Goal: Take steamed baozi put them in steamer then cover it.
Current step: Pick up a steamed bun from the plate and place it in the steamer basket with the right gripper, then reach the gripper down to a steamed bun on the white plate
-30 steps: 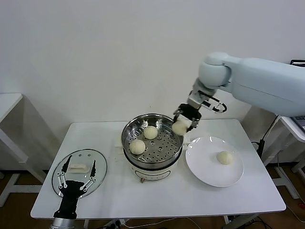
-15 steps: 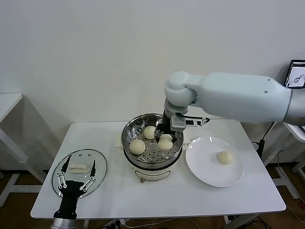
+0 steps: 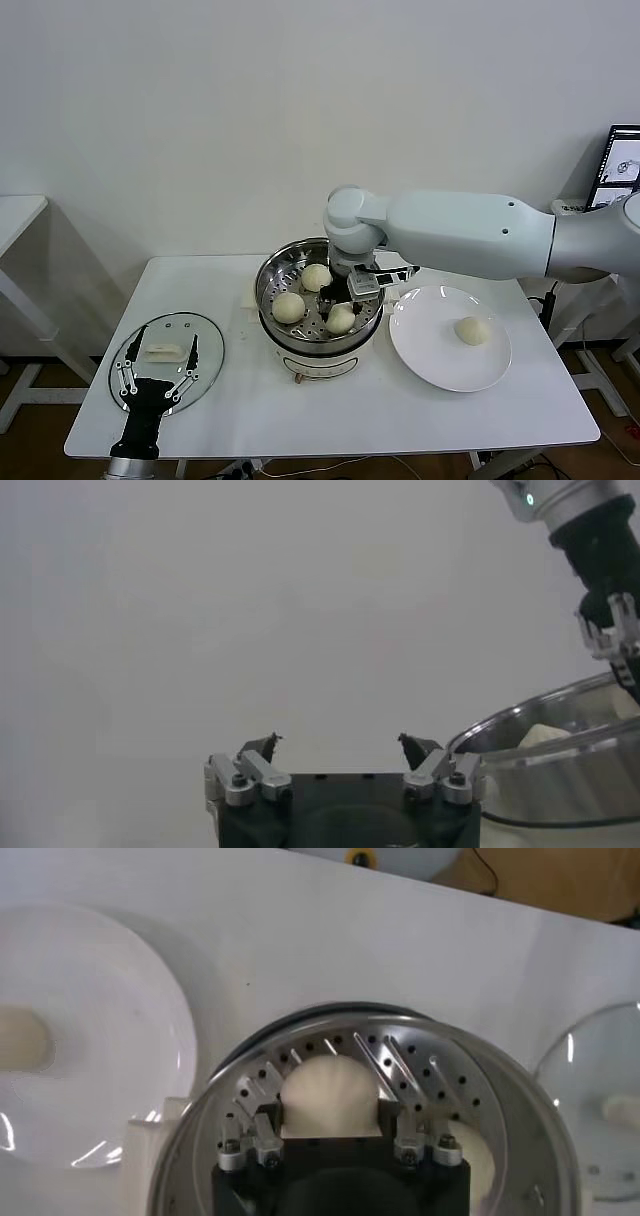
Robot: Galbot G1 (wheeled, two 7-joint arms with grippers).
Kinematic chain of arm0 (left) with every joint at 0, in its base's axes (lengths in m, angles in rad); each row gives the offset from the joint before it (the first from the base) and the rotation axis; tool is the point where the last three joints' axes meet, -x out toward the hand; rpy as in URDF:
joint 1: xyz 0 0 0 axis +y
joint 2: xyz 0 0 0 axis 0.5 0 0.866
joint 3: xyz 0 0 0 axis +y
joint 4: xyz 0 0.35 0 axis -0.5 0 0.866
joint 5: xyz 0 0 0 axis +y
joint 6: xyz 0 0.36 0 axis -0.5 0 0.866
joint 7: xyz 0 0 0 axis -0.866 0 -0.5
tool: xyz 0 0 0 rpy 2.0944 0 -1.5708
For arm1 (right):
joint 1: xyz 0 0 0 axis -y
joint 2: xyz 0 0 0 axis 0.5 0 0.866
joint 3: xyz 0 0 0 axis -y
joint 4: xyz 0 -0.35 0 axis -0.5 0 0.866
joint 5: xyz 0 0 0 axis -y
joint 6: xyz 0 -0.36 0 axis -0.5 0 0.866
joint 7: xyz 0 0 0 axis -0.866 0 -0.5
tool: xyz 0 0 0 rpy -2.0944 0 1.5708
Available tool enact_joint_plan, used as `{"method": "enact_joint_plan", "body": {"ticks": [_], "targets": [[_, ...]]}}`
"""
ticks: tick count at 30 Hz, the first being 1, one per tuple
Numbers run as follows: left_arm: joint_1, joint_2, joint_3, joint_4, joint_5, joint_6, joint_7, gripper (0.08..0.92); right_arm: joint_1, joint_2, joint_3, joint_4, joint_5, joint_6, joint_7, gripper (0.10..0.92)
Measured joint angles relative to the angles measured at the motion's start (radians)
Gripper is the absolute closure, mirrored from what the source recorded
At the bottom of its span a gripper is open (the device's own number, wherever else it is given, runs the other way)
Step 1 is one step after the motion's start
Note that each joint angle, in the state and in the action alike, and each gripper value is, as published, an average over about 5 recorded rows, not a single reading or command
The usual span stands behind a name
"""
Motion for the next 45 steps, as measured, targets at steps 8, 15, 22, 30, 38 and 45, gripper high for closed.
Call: {"method": "enact_joint_plan", "body": {"ticks": [8,15,22,30,38,45], "targets": [[-0.003,0.0,-0.005,0.002,-0.003,-0.001,-0.001,0.177,-0.025,0.024,0.007,-0.021,-0.03,0.013,0.01,0.357],[-0.005,0.001,-0.009,0.004,-0.004,-0.002,-0.001,0.177,-0.035,0.048,0.008,-0.033,-0.041,0.018,0.014,0.325],[-0.006,0.0,-0.009,0.005,-0.005,-0.003,-0.001,0.177,-0.039,0.062,0.003,-0.033,-0.041,0.018,0.01,0.21],[-0.007,-0.001,-0.009,0.005,-0.005,-0.003,-0.001,0.177,-0.022,0.044,0.011,-0.015,-0.011,-0.004,-0.018,0.203],[-0.012,0.0,-0.003,0.009,-0.005,0.0,-0.002,0.177,0.039,-0.037,0.064,-0.019,0.083,-0.063,-0.076,0.203],[-0.017,0.002,0.003,0.008,-0.004,0.004,-0.002,0.177,0.097,-0.16,0.09,-0.093,0.246,-0.216,-0.123,0.203]]}}
